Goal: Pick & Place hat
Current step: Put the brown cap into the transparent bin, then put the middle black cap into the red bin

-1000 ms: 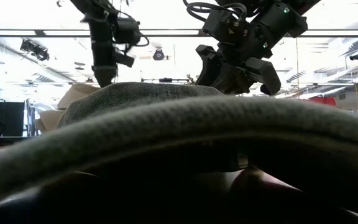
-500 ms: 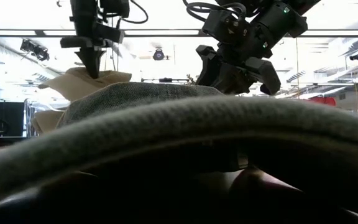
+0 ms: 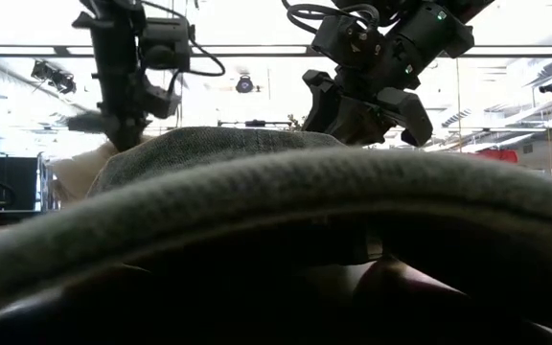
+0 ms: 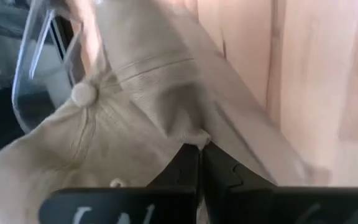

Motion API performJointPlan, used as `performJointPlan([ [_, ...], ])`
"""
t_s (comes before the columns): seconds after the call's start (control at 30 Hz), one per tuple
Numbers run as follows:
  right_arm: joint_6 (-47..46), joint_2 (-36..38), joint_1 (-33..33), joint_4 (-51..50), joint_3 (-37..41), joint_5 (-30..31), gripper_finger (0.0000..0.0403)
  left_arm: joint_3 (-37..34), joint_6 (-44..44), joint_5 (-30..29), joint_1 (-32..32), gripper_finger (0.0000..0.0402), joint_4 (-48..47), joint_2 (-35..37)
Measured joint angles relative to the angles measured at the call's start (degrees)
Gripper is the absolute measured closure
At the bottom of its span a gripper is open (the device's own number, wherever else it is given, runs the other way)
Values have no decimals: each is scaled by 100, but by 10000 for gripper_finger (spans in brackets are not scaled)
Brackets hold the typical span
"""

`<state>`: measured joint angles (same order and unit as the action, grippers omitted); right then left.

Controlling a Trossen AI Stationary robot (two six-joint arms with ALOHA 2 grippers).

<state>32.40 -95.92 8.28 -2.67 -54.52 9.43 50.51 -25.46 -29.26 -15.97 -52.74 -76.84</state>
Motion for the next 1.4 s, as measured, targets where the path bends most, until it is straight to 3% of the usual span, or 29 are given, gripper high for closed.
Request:
performJointPlan([
  [0.13, 0, 0, 0, 3, 0, 0, 250, -373, 197, 213, 5, 381, 634, 0],
  [0.33, 12, -1, 0, 5, 0, 0, 250, -335, 1442, 70, -23, 338, 627, 0],
  [0.57, -38, -2, 2, 0, 0, 3, 250, -238, 1994, -23, 23, 276, 402, 1],
  [0.8, -4, 43, 141, -124, -126, 139, 250, 838, 3268, -29, 480, 223, -1066, 64],
  [0.97, -224, 90, 251, -587, -470, 451, 250, 1835, 3776, -43, 905, 214, -1276, 308],
  [1.17, -813, 101, 540, -1340, -893, 441, 250, 2051, 3807, -50, 1452, 219, -581, 980],
  [1.4, -1281, 101, 931, -1452, -951, -308, 250, 585, 3789, -49, 2062, 220, 1502, 1661],
])
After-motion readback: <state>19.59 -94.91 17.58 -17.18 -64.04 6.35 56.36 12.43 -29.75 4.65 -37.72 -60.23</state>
